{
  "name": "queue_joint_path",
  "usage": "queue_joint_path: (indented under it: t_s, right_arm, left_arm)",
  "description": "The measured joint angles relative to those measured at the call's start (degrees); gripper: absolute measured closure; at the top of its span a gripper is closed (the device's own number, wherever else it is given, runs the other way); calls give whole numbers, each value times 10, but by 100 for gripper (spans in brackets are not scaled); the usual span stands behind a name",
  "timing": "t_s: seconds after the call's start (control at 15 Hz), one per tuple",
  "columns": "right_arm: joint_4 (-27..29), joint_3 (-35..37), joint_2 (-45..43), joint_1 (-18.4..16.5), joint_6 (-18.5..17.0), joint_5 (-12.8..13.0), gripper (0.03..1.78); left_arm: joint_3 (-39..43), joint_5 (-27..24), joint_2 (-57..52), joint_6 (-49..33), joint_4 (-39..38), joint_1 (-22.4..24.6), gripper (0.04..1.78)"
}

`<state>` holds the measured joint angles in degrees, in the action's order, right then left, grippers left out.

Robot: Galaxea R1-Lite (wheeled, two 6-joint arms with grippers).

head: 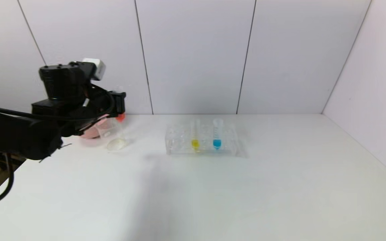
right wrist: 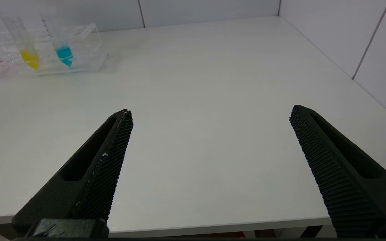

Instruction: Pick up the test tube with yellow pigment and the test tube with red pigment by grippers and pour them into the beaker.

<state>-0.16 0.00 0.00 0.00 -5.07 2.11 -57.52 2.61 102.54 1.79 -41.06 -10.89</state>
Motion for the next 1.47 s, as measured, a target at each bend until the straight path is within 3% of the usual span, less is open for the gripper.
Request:
queue_joint_path:
  t_s: [0.33,0.53,0.67,0.8,1.07,1.33,1.47]
  right_arm:
    - [0,0,0,0,0,0,10]
    - [0,0,0,0,0,0,10]
    - [0,0,0,0,0,0,10]
    - [0,0,0,0,0,0,10]
    - [0,0,0,0,0,0,10]
    - [0,0,0,0,0,0,10]
    - [0,0,0,0,0,0,10]
  left_arm:
    - [-17,-306,-26,5,60,203,139]
    - [-112,-432,-9,44,187,255,139]
    - [-182,-489,18,136,301,278,139]
    - [-256,-514,53,234,412,285,139]
    - [-405,-511,114,337,583,281,139]
    - [-548,-454,181,443,753,267,139]
    - [-566,-410,205,494,780,254,139]
